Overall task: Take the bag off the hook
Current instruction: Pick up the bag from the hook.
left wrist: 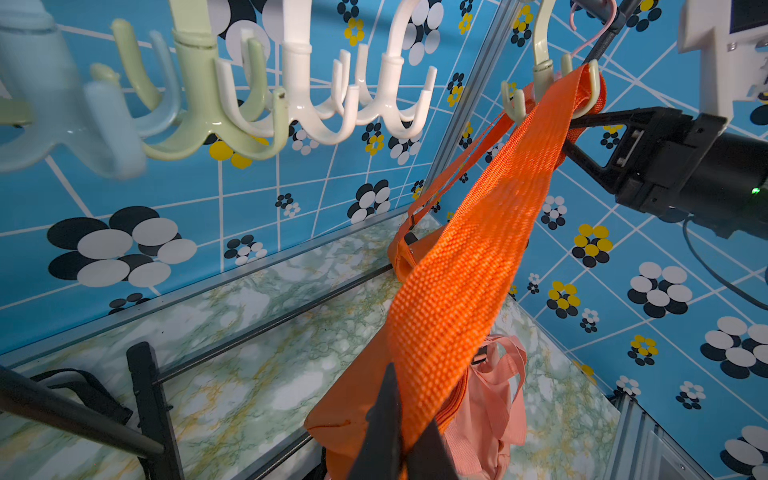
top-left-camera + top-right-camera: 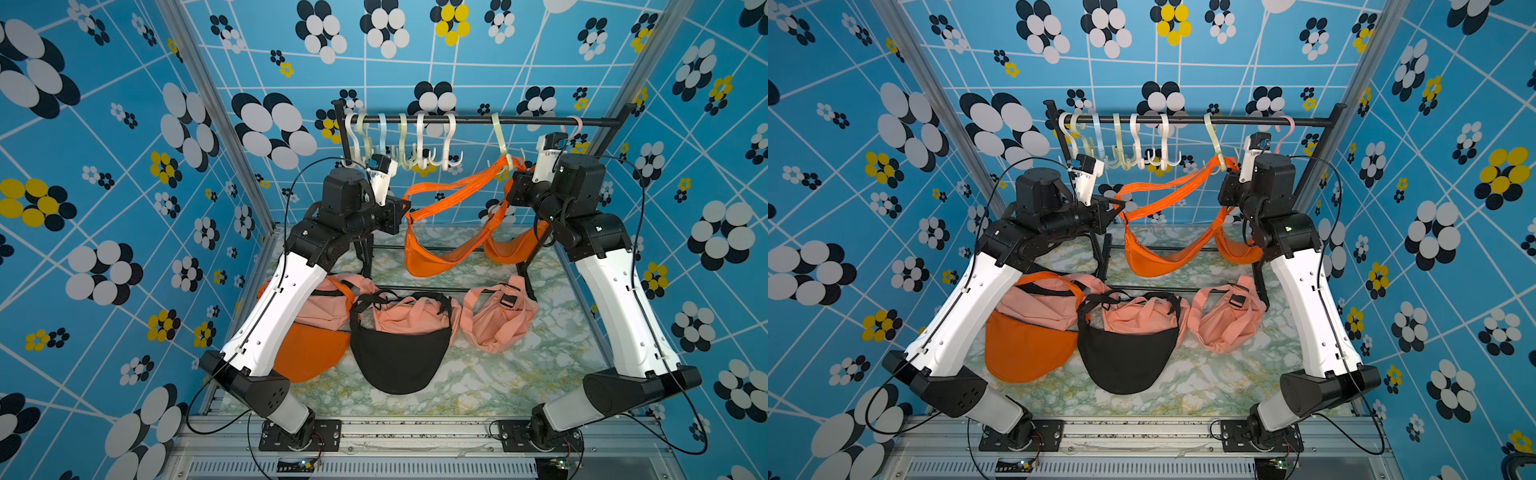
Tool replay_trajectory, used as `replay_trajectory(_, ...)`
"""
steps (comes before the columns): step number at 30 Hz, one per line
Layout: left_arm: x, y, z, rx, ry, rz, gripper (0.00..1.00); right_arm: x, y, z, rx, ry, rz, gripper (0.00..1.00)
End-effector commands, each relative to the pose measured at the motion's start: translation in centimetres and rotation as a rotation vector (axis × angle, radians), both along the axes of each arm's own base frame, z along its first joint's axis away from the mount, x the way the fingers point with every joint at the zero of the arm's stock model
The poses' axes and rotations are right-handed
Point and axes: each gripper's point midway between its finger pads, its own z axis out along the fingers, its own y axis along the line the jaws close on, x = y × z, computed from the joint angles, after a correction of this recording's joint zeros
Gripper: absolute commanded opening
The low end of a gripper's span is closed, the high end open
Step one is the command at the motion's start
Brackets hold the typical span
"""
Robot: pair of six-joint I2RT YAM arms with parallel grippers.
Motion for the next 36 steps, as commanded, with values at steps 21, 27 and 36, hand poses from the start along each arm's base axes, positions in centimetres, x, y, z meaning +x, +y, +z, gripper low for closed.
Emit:
replay_trajectory(21, -3.0, 2.7, 5.6, -0.002, -0.203, 0.051, 0.0, -4.4, 3.3, 8.5, 0.125, -0.133, 0.243, 0.0)
replay_trajectory(27, -2.6, 1.7, 5.2, -0.028, -0.179, 0.017, 0.0, -3.8, 3.8, 10.1, 0.152, -0.189, 0.261, 0.0)
replay_trajectory(36, -1.2, -0.4, 3.3, -0.06, -0.105, -0.036, 0.0, 0.9, 4.4, 11.9, 0.154, -0.294, 0.23, 0.0)
